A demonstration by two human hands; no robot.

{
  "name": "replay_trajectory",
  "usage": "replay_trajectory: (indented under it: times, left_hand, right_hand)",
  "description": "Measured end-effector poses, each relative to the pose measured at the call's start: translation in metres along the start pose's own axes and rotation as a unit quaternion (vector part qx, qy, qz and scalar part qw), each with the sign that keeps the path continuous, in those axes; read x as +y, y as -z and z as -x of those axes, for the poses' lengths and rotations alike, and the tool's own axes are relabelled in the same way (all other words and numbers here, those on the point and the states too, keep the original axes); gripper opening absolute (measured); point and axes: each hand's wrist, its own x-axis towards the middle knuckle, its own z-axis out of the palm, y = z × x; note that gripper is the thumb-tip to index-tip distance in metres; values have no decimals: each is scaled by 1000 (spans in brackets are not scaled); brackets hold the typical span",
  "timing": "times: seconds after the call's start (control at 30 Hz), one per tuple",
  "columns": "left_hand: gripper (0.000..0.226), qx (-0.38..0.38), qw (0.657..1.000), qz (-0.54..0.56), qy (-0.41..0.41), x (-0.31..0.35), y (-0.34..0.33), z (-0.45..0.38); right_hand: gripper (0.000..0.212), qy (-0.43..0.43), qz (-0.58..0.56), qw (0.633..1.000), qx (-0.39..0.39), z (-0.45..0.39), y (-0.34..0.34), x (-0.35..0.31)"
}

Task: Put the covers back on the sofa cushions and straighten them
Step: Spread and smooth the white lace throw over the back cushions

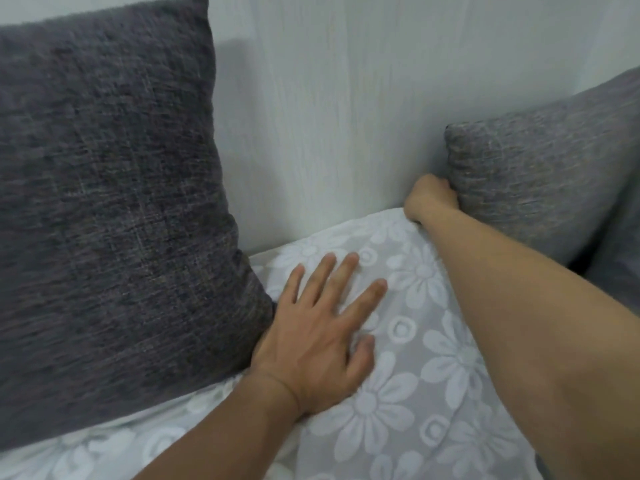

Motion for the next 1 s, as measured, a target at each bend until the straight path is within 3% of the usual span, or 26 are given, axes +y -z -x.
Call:
replay_trajectory:
  times: [0.17,0.3,0.43,0.57,0.6,0.67,0.7,0.77,0.8,0.93,1.0]
  left_hand:
    - [68,-15,1000,-27,-1,-10,-2,0]
    - [66,-21,999,-46,3,-9,-2,-3]
    - [66,-34,996,-76,13,-3,-8,-2]
    - [66,-39,995,-95,19,2,-5,0]
    - [66,-37,995,-94,20,1,-4,0]
    - [66,-28,995,-91,22,-1,-3,-1]
    - [65,-27,995,-90,22,1,-4,-1]
    - [66,-26,995,-91,19,2,-6,-2]
    - [66,-28,995,-91,19,3,-6,-2]
    - [67,-37,994,-97,25,-1,-7,-2]
    - [67,-38,994,-98,25,0,-8,0]
  right_hand:
    - [27,21,-19,999,-25,3,9,-2]
    - [41,67,-127,989,38,62,18,52]
    - [65,-28,-163,986,-19,116,12,137]
    - [36,-30,-346,935,-64,139,34,158]
    - [32,-13,-347,935,-67,143,37,155]
    - [32,-20,-376,926,-7,150,39,159]
    - [34,-44,-445,894,-11,154,40,168]
    - [36,-90,-599,790,-92,169,38,194]
    - [39,-101,-621,764,-140,182,30,210]
    - [39,-65,-473,819,-318,249,-13,260]
    - [27,-58,-464,835,-292,262,-22,278]
